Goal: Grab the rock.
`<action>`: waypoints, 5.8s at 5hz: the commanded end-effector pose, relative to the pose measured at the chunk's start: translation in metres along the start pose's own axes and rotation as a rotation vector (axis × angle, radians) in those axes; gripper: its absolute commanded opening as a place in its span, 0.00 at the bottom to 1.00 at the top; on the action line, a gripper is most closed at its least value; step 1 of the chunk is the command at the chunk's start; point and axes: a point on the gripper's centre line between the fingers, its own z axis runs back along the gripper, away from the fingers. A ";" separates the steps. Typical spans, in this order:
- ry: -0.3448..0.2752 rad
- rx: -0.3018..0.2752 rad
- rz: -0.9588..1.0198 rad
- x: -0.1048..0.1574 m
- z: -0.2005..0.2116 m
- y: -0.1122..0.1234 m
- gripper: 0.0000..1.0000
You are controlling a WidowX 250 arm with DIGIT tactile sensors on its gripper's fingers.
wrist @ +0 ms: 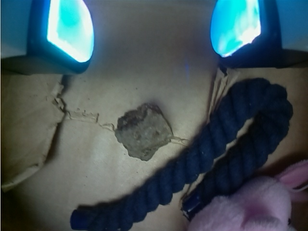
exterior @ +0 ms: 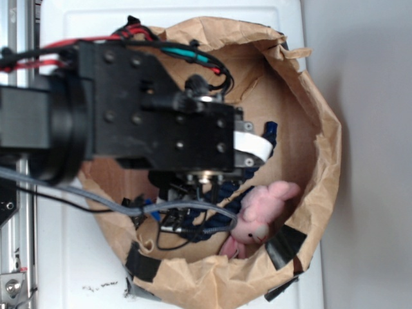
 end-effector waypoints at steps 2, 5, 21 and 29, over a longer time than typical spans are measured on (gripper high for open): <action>-0.086 0.031 0.016 0.043 0.020 0.015 1.00; -0.079 0.079 0.000 0.053 0.013 0.014 1.00; -0.122 -0.059 -0.271 0.011 -0.005 0.024 1.00; -0.143 -0.002 -0.311 0.022 -0.015 -0.002 0.00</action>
